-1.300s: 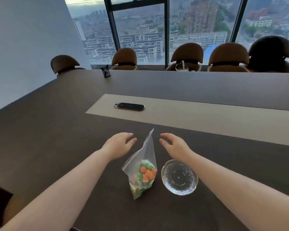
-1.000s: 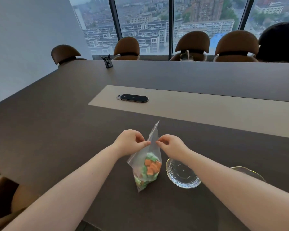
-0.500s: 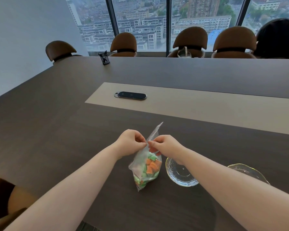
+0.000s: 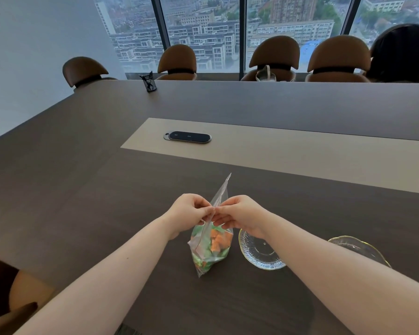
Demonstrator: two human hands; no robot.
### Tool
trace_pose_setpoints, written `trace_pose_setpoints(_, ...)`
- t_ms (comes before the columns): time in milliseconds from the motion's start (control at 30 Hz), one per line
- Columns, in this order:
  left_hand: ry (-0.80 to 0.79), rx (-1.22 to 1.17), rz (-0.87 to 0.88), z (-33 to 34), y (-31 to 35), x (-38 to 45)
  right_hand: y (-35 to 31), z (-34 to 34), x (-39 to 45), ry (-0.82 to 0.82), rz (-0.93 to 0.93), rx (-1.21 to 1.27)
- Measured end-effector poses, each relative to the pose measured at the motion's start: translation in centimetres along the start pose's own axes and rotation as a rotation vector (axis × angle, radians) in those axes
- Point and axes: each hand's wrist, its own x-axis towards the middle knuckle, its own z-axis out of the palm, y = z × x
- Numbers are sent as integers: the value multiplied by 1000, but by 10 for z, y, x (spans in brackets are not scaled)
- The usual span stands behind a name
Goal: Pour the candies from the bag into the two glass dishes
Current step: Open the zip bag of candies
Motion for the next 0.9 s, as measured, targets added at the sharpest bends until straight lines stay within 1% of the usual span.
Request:
trace_pose_setpoints(167,33,127,21,4,5,2,-6,-4,-1,77,-32,-212)
trace_pose_setpoints(300,47,224,35,0,7,8,-5,-7,2,137,-43,-266)
trace_pose_setpoints(400,164,395,38,-14,6,16,-3,-15,5,317,-64,-278)
trace_pose_setpoints(433,199,456,27,-20,4,17,-3,-21,4,359,-72,-314)
trace_pose_setpoints(500,224,529,-11,-30,-1,18,-2,-32,1,367,-56,-465)
trace_pose_setpoints(567,229,548,-52,-36,-5,19,0,-42,0,382,-23,-620)
trace_pose_setpoints(600,247,532,-60,-37,-6,20,1,-45,-1,403,-10,-647)
trace_pose_setpoints(667,316,461,-42,-38,-4,21,1,-47,0,446,-4,-555)
trace_pose_setpoints(800,471,214,56,-36,13,16,-3,-51,0,526,-95,-158)
trace_pose_setpoints(867,536,60,78,-35,23,13,-4,-55,-4,503,-133,35)
trace_pose_setpoints(900,562,-15,81,-35,29,12,-4,-59,-6,463,-155,150)
